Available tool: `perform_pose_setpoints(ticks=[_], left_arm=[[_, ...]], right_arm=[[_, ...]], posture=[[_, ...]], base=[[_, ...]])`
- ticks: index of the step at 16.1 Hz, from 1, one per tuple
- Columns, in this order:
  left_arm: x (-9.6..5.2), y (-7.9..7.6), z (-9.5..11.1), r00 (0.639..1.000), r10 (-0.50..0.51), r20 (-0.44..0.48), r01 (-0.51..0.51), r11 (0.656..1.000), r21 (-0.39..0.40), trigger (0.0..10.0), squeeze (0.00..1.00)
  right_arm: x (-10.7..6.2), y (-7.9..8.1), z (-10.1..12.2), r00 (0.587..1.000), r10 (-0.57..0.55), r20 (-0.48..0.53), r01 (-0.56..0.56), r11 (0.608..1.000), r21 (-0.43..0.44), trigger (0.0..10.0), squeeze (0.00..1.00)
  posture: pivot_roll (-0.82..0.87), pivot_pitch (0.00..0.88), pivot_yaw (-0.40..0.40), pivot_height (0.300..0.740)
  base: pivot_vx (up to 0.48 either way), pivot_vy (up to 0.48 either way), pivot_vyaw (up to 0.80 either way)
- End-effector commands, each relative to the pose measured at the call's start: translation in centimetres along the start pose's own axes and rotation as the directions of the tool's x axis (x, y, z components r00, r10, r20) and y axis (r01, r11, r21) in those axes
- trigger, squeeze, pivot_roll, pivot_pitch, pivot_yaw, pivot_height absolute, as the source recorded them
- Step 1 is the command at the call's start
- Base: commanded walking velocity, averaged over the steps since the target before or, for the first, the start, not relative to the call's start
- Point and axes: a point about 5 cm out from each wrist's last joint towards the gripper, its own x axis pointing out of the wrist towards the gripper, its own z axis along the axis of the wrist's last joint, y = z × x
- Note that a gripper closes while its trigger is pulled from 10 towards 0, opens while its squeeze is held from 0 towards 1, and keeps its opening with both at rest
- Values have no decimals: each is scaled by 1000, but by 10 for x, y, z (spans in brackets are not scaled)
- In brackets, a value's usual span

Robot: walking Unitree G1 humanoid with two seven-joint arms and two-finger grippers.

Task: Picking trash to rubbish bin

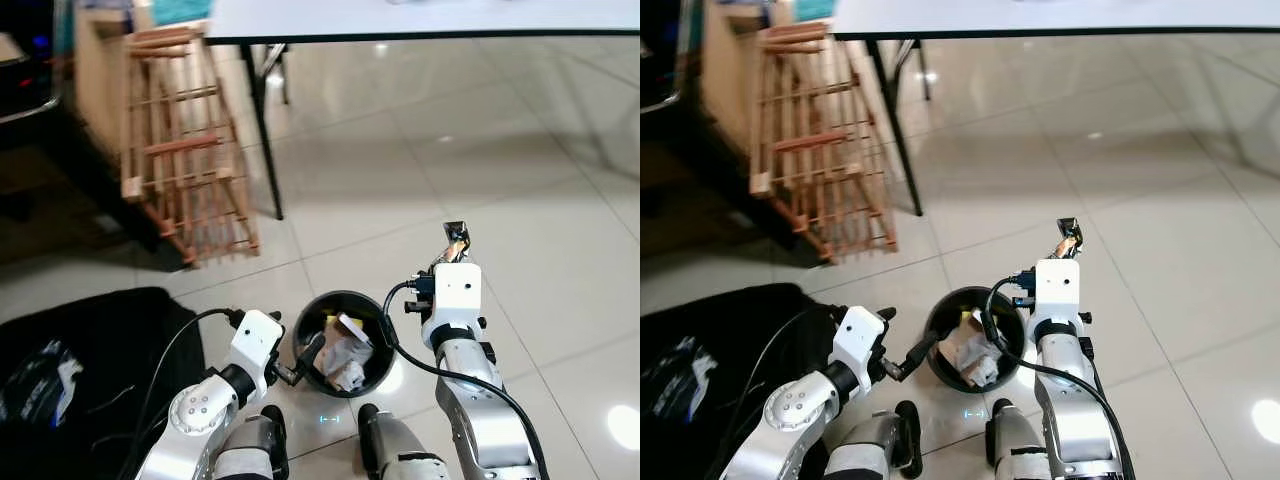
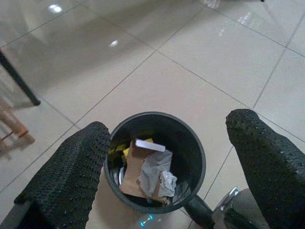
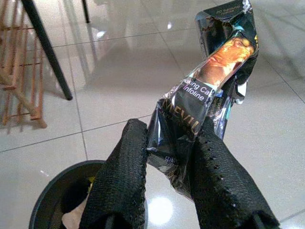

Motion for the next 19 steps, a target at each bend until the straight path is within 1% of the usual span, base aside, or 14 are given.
perform_pose_setpoints(ticks=[1,6,12,14,19], left_arm=[[-4,-1,-9,1000,-4,-29,4,1000,-10,10000,0],[-4,0,-7,1000,-3,-23,3,1000,-1,10000,0],[0,2,-5,1000,26,-15,-26,999,24,10000,0],[-1,5,-6,999,50,-17,-50,998,41,10000,0],[1,9,-6,998,58,-16,-57,997,44,10000,0]], right_arm=[[-2,2,-7,1000,3,-29,-3,1000,0,10000,0],[-2,2,-7,1000,-4,-27,4,1000,1,10000,0],[1,1,-5,1000,-6,-18,6,1000,-7,10000,0],[1,0,-5,1000,-9,-16,8,1000,-8,10000,0],[3,-3,-4,1000,-21,-7,21,1000,-12,10000,0]], posture=[[40,296,32,740],[39,294,38,740],[39,293,36,740],[39,293,36,740],[39,279,36,740]], base=[[0,0,-769],[0,0,-769],[0,0,-769],[0,0,-769],[0,0,-769]])
